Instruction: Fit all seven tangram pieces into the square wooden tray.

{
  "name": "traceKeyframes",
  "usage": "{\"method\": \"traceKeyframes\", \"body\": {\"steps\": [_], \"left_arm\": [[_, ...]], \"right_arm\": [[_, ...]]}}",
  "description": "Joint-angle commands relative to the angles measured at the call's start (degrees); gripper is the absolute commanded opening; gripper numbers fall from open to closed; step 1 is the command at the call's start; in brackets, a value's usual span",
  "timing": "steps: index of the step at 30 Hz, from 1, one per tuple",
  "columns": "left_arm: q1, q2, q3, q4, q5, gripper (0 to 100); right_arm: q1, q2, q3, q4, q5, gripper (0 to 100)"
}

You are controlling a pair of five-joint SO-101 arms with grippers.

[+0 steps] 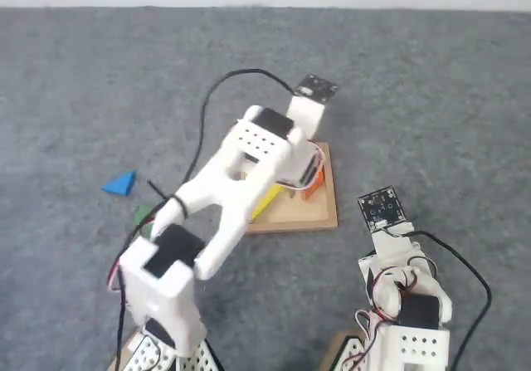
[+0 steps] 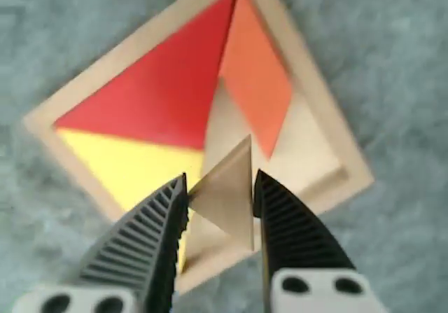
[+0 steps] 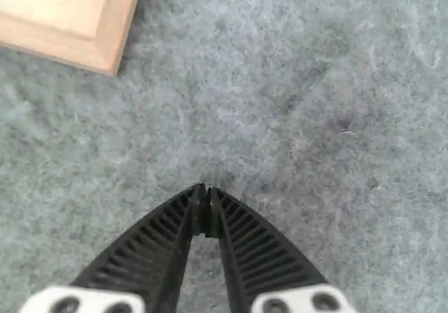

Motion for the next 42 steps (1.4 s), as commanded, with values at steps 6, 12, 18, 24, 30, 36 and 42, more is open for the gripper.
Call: {"method": "traceKeyframes", "body": {"steps": [6, 12, 18, 24, 30, 36, 42], "left_arm": [[1.2, 12.3, -11.0, -1.3, 6.8, 11], [1.1, 14.0, -13.9, 0.5, 5.7, 11], [0.1, 14.5, -13.9, 0.7, 5.7, 12], [-1.5, 14.2, -13.7, 0.8, 5.8, 12], [-0.9, 14.4, -13.7, 0.9, 5.5, 17], [-0.9, 14.0, -13.8, 1.5, 5.3, 18], [-0.9, 12.7, -13.7, 1.6, 5.0, 18]], "right_arm": [[-0.2, -0.9, 1.0, 0.0, 0.4, 0.8], [-0.2, -0.9, 1.0, 0.0, 0.4, 0.8], [-0.2, -0.9, 1.0, 0.0, 0.4, 0.8], [-0.2, -0.9, 1.0, 0.0, 0.4, 0.8], [-0.2, -0.9, 1.0, 0.0, 0.4, 0.8], [-0.2, -0.9, 1.0, 0.0, 0.4, 0.8], [-0.2, -0.9, 1.0, 0.0, 0.4, 0.8]]}}
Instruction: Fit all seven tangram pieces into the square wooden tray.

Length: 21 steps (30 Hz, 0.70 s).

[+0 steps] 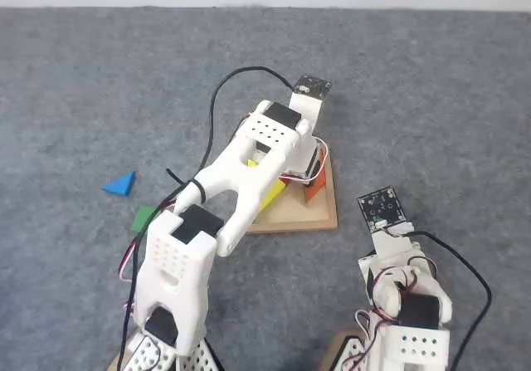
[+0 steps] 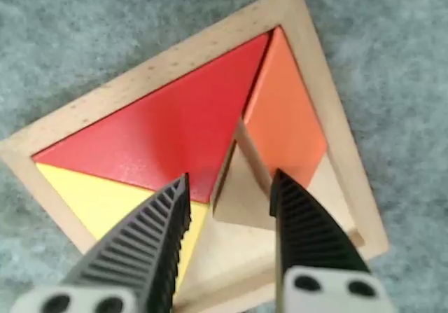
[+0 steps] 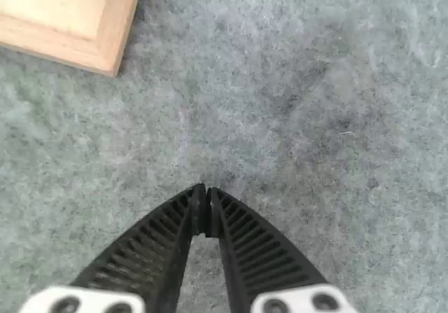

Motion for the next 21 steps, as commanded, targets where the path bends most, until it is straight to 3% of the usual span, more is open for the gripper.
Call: {"method": "traceKeyframes", "body": {"steps": [1, 5, 10, 17, 21], "left_arm": [[0.4, -3.1, -1.8, 1.0, -1.9, 18], [2.4, -12.6, 5.2, -0.4, -3.7, 18], [5.5, -30.7, 28.1, -16.2, -9.0, 18], [-2.5, -42.3, 48.4, -25.1, -14.6, 3], [-4.0, -43.0, 52.2, -28.7, -16.0, 3]], "right_arm": [[-0.2, -0.9, 1.0, 0.0, 0.4, 0.8], [-0.2, -0.9, 1.0, 0.0, 0.4, 0.8], [-0.2, -0.9, 1.0, 0.0, 0.4, 0.8], [-0.2, -0.9, 1.0, 0.0, 0.4, 0.8], [-0.2, -0.9, 1.0, 0.0, 0.4, 0.8]]}}
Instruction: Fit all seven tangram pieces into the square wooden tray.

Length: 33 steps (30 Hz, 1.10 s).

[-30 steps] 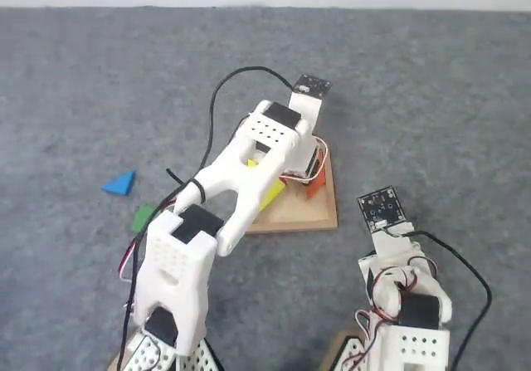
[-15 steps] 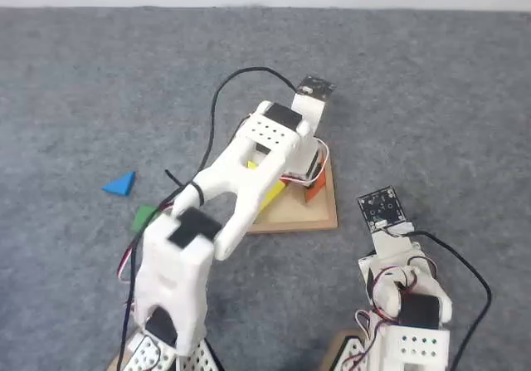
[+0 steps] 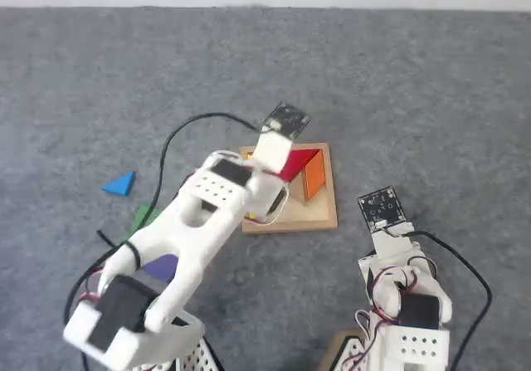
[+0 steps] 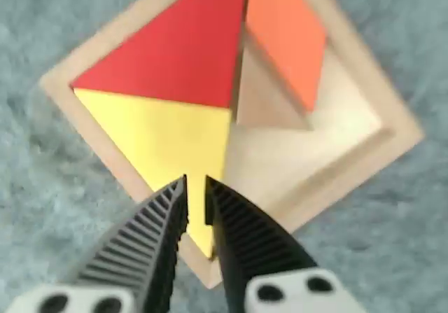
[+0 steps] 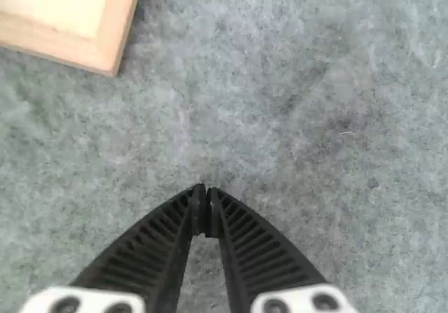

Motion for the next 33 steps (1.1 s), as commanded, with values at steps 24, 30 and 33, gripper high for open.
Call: {"method": "traceKeyframes", "body": {"steps": [24, 30, 33], "left_arm": [[5.2, 20.5, -18.8, 0.9, 0.6, 2], [5.4, 22.8, -22.4, 0.9, 0.0, 2], [5.2, 22.3, -22.4, 1.0, -0.7, 3]], "right_arm": [[-0.2, -0.9, 1.0, 0.0, 0.4, 0.8], [-0.2, -0.9, 1.0, 0.0, 0.4, 0.8], [-0.2, -0.9, 1.0, 0.0, 0.4, 0.8]]}}
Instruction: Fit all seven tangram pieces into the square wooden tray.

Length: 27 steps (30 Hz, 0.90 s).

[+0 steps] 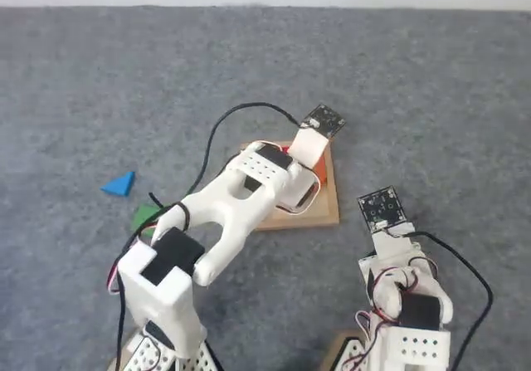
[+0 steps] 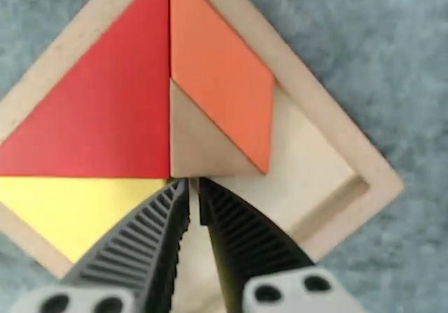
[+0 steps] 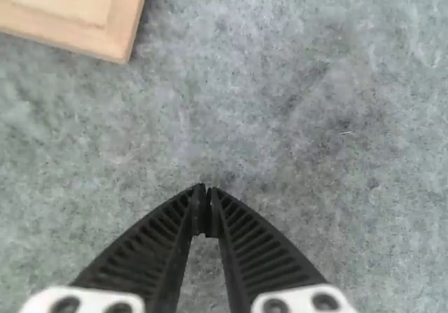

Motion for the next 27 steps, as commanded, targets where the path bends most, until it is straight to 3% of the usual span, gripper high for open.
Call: {"method": "traceKeyframes", "body": {"steps": [1, 8, 11, 16, 22, 27], "left_arm": [[-0.3, -1.1, -2.9, 1.6, -1.0, 2], [2.5, -16.1, 5.6, 3.3, -0.6, 3], [0.2, -25.4, 12.3, 3.7, -0.5, 3], [-13.5, -38.5, 22.5, 6.0, -3.9, 5], [-33.1, -44.4, 23.3, 19.7, -12.8, 11], [-42.5, -45.3, 22.9, 27.5, -16.7, 11]], "right_arm": [[-0.2, -0.9, 1.0, 0.0, 0.4, 0.8], [-0.2, -0.9, 1.0, 0.0, 0.4, 0.8], [-0.2, -0.9, 1.0, 0.0, 0.4, 0.8], [-0.2, -0.9, 1.0, 0.0, 0.4, 0.8], [-0.2, -0.9, 1.0, 0.0, 0.4, 0.8], [-0.2, -0.9, 1.0, 0.0, 0.4, 0.8]]}}
